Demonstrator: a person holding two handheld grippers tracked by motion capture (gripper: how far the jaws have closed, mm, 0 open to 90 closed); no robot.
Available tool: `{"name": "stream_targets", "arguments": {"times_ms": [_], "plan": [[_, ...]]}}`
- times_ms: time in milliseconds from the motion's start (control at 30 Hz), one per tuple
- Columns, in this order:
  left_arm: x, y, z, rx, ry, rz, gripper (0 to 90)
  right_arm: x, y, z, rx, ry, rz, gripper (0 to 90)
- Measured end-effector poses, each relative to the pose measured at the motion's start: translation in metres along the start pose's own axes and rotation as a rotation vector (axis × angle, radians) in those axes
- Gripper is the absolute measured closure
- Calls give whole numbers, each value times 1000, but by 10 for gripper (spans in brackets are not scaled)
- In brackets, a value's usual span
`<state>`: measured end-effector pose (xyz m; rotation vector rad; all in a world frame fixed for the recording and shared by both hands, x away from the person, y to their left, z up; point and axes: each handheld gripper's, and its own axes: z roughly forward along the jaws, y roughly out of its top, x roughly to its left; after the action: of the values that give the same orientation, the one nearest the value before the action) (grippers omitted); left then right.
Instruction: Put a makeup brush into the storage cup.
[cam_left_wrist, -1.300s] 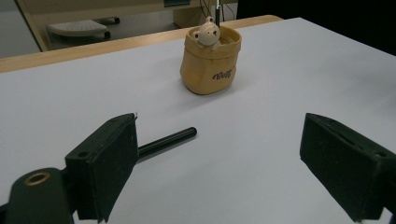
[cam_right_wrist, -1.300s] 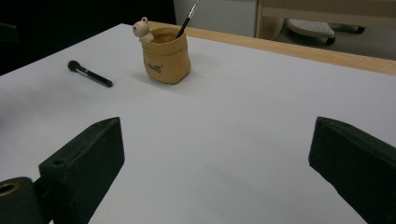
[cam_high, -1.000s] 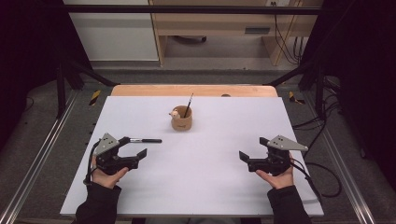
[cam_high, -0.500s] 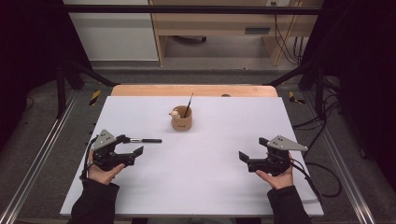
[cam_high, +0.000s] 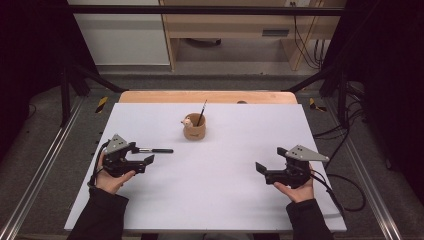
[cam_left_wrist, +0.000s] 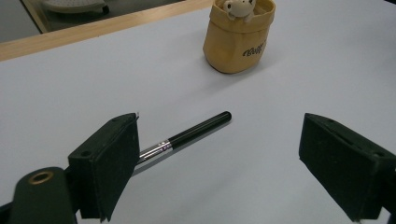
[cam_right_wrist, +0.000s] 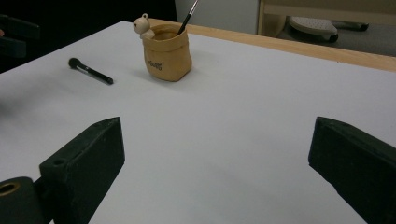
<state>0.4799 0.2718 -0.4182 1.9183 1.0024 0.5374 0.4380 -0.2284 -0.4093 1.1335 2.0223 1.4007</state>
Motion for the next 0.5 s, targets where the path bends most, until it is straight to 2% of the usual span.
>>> {"name": "stream_targets", "arguments": {"times_ms": [333,500], "plan": [[2,5,3,25,-14,20,119,0,0,1,4,0,-2,42],[4,13,4,61,-12,65,120,0,0,1,4,-2,0,43]]}}
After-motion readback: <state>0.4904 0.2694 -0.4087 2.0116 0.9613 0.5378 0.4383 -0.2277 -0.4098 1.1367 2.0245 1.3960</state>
